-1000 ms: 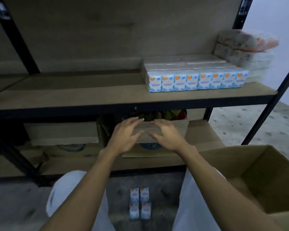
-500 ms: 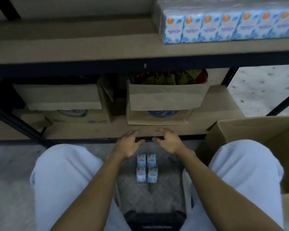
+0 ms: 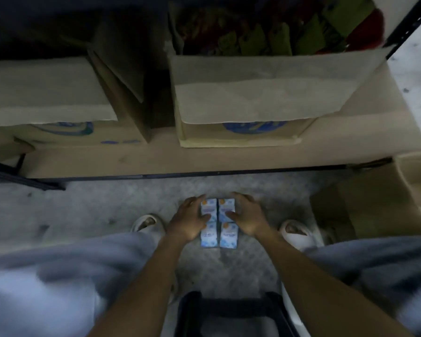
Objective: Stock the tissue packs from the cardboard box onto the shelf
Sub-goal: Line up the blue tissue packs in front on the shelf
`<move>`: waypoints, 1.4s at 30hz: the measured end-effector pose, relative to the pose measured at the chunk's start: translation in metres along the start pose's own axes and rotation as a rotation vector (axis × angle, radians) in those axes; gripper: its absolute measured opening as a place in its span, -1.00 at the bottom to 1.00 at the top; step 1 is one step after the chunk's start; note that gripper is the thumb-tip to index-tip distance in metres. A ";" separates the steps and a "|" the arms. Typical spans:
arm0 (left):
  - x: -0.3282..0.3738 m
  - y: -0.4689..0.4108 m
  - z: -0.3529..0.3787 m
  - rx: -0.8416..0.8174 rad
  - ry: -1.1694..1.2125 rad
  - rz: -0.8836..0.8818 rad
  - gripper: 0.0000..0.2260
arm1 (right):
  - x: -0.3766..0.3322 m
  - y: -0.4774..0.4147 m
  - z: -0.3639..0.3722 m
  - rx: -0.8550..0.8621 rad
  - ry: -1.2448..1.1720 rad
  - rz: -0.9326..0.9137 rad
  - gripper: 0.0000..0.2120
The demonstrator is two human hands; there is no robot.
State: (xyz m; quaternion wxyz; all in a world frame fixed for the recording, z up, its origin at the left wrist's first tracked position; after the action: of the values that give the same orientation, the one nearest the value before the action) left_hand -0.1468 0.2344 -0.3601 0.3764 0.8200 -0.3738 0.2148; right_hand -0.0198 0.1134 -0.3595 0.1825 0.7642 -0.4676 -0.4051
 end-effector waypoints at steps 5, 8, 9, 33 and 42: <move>-0.027 -0.014 0.017 0.005 0.075 -0.014 -0.48 | 0.014 -0.023 0.022 -0.001 -0.011 0.034 -0.39; -0.037 -0.026 0.022 0.037 0.089 -0.008 -0.46 | 0.018 -0.035 0.029 0.009 -0.030 0.033 -0.40; -0.040 -0.030 0.023 0.048 0.088 -0.013 -0.46 | 0.019 -0.039 0.031 0.008 -0.034 0.031 -0.40; -0.045 -0.059 0.056 -0.016 -0.286 0.012 -0.46 | 0.026 -0.072 0.054 0.041 -0.025 0.019 -0.69; -0.049 -0.063 0.047 0.176 0.095 -0.037 -0.71 | 0.021 -0.072 0.041 0.039 -0.153 -0.005 -0.80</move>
State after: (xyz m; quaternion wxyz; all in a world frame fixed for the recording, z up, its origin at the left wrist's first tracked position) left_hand -0.1254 0.2481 -0.4494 0.3243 0.8455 -0.3200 0.2785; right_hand -0.0066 0.1351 -0.4404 0.1304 0.7358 -0.4858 -0.4535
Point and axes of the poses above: each hand's wrist, its own y-axis away from the middle knuckle, its own z-axis out of the palm, x = y × z, the point moved 8 cm from there along -y, towards the middle knuckle, and after that the axes turned 12 degrees about z, right-handed, at the moved point
